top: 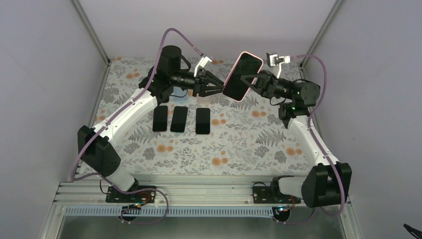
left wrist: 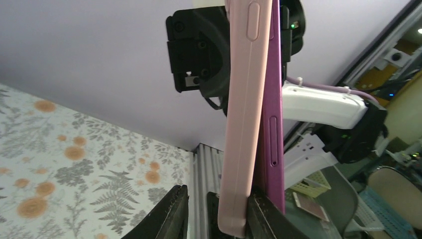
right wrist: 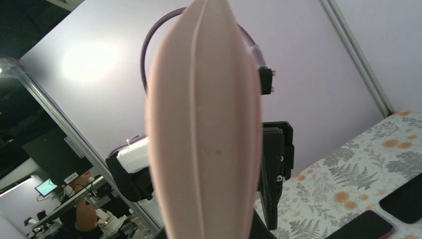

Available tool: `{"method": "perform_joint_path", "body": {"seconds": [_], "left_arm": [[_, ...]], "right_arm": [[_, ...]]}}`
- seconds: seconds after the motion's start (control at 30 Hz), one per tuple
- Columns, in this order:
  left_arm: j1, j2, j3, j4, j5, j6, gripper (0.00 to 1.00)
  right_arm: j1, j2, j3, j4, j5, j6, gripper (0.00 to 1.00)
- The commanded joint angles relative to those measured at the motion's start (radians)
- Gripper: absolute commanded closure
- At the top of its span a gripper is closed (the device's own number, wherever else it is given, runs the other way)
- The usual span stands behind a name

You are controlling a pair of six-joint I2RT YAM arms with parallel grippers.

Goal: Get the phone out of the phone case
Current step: Remove the phone case from the phone.

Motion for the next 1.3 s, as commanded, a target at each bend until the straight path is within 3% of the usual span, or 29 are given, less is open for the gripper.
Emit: {"method": "perform_joint_path", "body": {"seconds": [0.0, 0.33, 0.67, 0.7, 0.87, 0.9, 1.03, 1.27], "left_arm": [[0.011, 0.071, -0.012, 0.095, -0.088, -0.084, 0.73], [0.004, 0.058, 0.037, 0.157, 0.005, -0.108, 0.75], [0.039, 0.030, -0.017, 0.220, 0.017, -0.175, 0.97], [0.045, 0.028, -0.023, 0.227, 0.014, -0.185, 0.98], [0.070, 0.012, -0.050, 0.263, -0.009, -0.234, 0.98], [0.074, 0.011, -0.051, 0.261, -0.017, -0.236, 0.98], [0.093, 0.008, -0.058, 0.246, -0.048, -0.233, 0.97], [0.096, -0.001, -0.081, 0.253, -0.054, -0.240, 0.98]], "right_arm": [[0.114, -0.043, 0.009, 0.182, -0.095, 0.100, 0.96], [0.189, -0.032, -0.022, -0.008, -0.120, -0.083, 0.96], [0.167, -0.020, 0.101, -0.386, -0.122, -0.359, 0.96], [0.159, -0.017, 0.109, -0.398, -0.115, -0.360, 0.95], [0.101, -0.012, 0.127, -0.503, -0.031, -0.371, 0.63], [0.093, -0.011, 0.123, -0.503, -0.022, -0.364, 0.60], [0.075, -0.014, 0.114, -0.507, 0.008, -0.350, 0.60], [0.029, -0.013, 0.085, -0.453, 0.052, -0.261, 0.69]]}}
